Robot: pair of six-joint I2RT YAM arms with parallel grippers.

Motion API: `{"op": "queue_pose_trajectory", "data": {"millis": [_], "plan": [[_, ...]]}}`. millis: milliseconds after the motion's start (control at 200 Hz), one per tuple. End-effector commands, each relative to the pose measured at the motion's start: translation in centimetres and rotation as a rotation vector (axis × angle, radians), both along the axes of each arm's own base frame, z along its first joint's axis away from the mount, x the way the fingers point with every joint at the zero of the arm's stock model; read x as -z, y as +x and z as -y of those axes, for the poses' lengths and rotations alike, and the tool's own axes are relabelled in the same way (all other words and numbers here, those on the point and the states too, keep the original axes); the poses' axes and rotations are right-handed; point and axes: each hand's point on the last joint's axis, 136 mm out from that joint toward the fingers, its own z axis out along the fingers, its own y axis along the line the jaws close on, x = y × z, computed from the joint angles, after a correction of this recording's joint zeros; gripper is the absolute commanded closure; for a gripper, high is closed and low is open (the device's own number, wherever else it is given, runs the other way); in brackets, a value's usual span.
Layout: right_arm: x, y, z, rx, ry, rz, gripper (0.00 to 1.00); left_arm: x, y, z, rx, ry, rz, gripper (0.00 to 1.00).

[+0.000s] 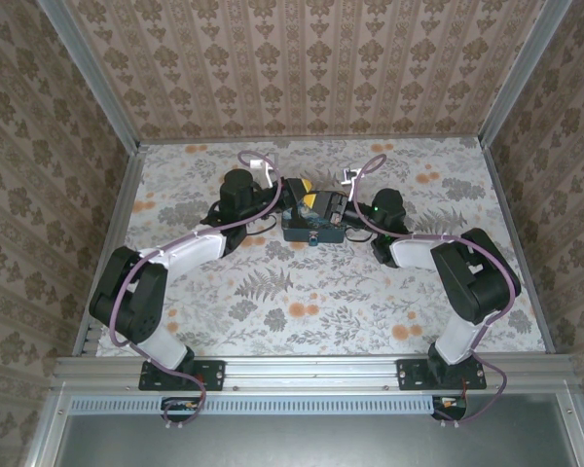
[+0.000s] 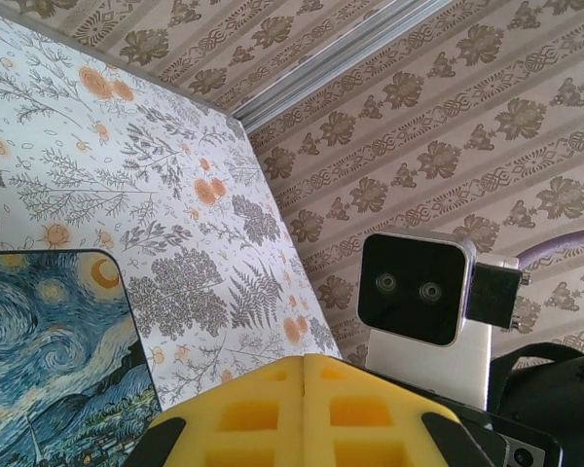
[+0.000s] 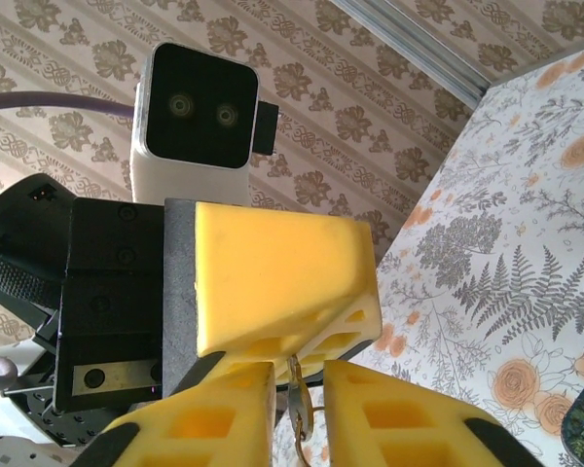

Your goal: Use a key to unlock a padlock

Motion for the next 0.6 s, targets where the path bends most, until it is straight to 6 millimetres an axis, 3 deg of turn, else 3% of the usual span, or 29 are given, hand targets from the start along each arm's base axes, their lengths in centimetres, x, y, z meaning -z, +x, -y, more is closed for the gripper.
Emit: {"op": "queue_pose_trajectory", "data": {"millis": [0,90,185,275,350,390,500,595], "plan": [[-0.5,-0.3,-0.4,-0.015,0.009,0.028,0.82,-0.6,0.3,0.5,-0.002,-0.011,0.007,1.0],[-0.3,-0.3,-0.4,-0.019,0.007,0.024,0.88,-0.6,0.4,0.7,-0.002,-0.007,0.002,1.0],[-0.3,-0.4,-0.4,-0.025,0.003,0.024,1.0,-0.6,0.4,0.8,-0.002,-0.003,0.0,1.0],[-0.1,-0.5,-0.5,-0.031,-0.002,0.022,1.0,-0.6,0.5,0.9,-0.004,0.0,-0.01,1.0],[0.3,-0.6,-0.3,-0.023,-0.022,0.022,1.0,-0.7,0.7,0.6,-0.018,-0.006,-0.032,0.63],[0.7,-0.7,-0.2,-0.017,-0.042,0.021,1.0,-0.7,0.8,0.1,-0.035,-0.007,-0.048,0.51],[1.5,-1.1,0.1,-0.004,-0.099,0.026,1.0,-0.5,1.0,-1.7,-0.085,0.008,-0.098,0.35],[2.0,-1.4,0.2,-0.004,-0.142,0.028,1.0,-0.4,0.8,-2.7,-0.103,0.032,-0.146,0.34]]}}
